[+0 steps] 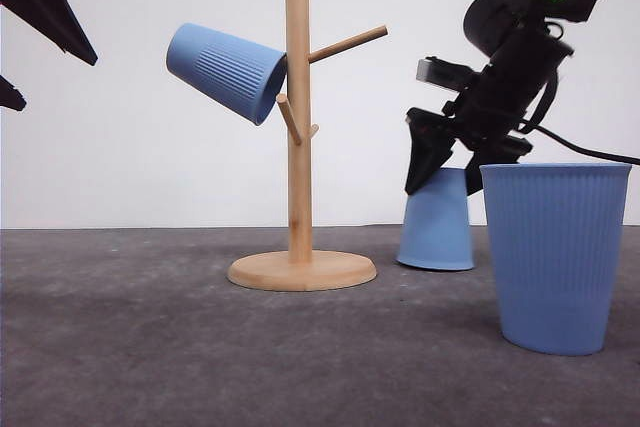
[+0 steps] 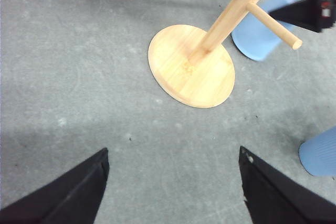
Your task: Place three cups
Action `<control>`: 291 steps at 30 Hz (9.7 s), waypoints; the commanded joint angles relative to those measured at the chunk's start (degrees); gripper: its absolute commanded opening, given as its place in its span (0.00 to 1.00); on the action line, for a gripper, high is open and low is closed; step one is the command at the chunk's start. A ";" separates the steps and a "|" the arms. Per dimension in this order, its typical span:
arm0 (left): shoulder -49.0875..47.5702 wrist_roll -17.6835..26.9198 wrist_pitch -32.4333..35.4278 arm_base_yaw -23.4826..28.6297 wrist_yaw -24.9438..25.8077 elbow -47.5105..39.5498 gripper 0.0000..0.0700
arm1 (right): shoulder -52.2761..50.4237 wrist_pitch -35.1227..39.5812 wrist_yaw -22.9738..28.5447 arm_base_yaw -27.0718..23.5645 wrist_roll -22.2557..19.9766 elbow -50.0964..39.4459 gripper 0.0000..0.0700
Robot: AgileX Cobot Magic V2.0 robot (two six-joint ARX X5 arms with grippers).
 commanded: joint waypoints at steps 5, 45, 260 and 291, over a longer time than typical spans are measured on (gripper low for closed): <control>0.26 -0.13 0.46 -0.17 -0.11 0.66 0.66 | -6.46 -6.18 -2.88 -1.17 -0.13 1.21 0.57; 0.26 0.04 0.79 -0.17 -0.09 0.66 0.66 | -32.32 44.00 -25.11 -7.69 51.02 -27.47 0.57; 13.09 2.83 12.02 -30.72 51.12 1.05 0.54 | -34.45 -29.83 -47.26 21.04 9.67 -23.71 0.21; 13.09 -29.58 9.36 -25.05 35.97 1.09 0.55 | -35.66 -28.41 -45.54 -3.50 2.29 -20.83 0.31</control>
